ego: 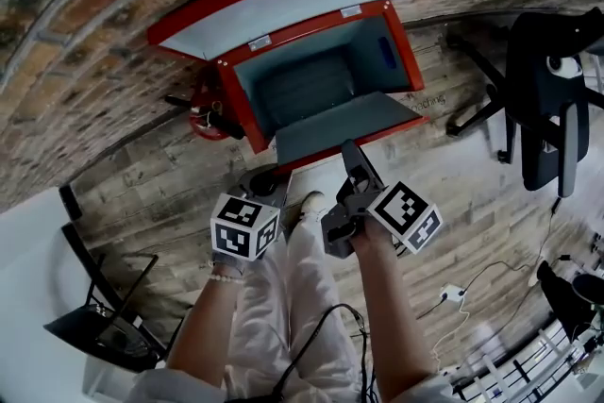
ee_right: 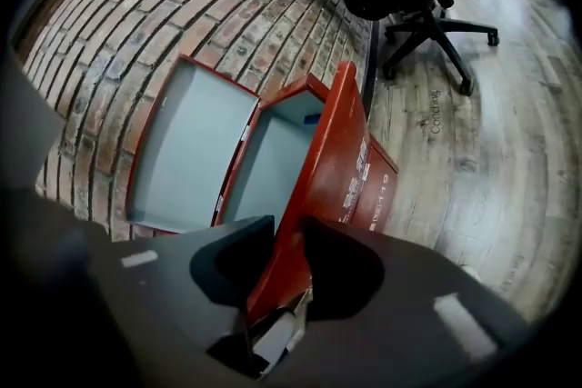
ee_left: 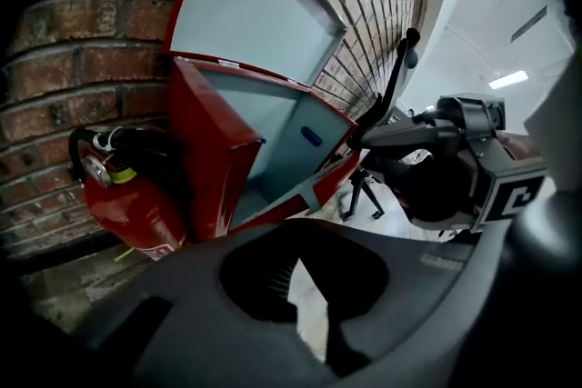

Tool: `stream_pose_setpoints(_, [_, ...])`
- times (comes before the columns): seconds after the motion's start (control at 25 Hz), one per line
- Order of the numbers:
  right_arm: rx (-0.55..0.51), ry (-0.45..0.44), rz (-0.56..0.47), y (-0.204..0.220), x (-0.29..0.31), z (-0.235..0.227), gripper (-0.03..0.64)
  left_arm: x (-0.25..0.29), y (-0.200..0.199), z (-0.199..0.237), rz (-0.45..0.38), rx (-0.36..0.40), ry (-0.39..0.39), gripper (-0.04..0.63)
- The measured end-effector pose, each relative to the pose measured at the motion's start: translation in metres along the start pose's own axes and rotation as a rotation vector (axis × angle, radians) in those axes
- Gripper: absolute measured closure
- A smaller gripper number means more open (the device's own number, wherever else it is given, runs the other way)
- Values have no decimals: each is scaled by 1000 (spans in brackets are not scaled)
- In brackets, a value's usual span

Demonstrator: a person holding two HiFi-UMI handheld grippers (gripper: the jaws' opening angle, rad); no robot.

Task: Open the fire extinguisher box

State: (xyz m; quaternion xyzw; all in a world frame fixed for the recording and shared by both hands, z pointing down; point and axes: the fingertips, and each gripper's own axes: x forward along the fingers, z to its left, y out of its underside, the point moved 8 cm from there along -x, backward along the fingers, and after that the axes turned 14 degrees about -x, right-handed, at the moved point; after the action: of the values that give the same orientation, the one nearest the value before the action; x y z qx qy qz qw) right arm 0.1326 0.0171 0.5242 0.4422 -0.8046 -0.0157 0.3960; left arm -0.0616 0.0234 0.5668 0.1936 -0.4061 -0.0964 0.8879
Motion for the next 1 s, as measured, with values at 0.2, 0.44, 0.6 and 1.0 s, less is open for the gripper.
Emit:
stream_pose_setpoints(0.2, [13, 12, -21, 8, -9, -8, 508, -14, 4, 3, 27, 52, 0, 595])
stream_pose_setpoints(0.44, [38, 23, -43, 18, -19, -19, 518, -29, 9, 7, 24, 76, -4, 595])
stream_pose_setpoints(0.6, [59, 49, -46, 29, -29, -32, 526, -37, 13, 4, 19, 90, 0, 595])
stream_pose_setpoints(1.0, [148, 122, -52, 63, -49, -77, 545, -37, 16, -10, 39, 181, 35, 595])
